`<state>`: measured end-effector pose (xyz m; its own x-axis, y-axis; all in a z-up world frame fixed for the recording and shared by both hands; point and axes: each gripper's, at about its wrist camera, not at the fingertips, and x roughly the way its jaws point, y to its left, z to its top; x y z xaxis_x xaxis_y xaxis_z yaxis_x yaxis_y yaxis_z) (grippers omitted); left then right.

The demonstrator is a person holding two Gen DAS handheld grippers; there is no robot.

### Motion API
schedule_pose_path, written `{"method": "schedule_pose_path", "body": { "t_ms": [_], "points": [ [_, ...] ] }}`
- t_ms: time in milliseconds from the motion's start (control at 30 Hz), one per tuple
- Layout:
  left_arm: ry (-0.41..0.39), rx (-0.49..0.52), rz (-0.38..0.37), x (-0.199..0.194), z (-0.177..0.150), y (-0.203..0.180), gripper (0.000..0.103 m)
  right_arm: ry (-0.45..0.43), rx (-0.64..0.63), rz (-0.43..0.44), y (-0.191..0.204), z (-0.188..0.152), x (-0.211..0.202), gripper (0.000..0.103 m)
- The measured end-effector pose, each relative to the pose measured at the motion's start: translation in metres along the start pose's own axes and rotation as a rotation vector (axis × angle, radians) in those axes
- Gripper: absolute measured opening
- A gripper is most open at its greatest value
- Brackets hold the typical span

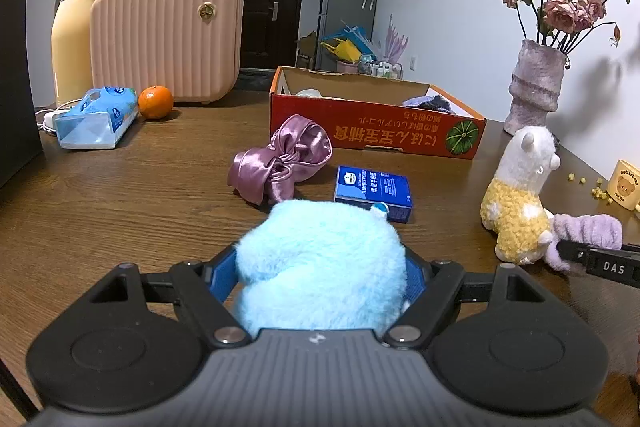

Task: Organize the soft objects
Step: 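Carry the blue plush in the left gripper while the right gripper carries the lavender towel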

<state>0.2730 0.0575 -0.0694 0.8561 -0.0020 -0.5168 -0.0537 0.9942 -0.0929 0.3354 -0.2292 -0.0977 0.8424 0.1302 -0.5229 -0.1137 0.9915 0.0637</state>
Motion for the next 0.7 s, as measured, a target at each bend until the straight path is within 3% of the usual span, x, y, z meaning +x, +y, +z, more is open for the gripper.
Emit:
{"method": "schedule_pose_path", "body": {
  "t_ms": [433, 700],
  "points": [
    [-0.047, -0.021, 0.006, -0.006, 0.002, 0.003, 0.079, -0.191, 0.004, 0.005, 0.001, 0.003, -0.035, 0.032],
    [-0.092, -0.017, 0.010, -0.013, 0.010, -0.001, 0.079, -0.274, -0.024, 0.072, 0.023, 0.009, -0.052, 0.032]
  ]
}}
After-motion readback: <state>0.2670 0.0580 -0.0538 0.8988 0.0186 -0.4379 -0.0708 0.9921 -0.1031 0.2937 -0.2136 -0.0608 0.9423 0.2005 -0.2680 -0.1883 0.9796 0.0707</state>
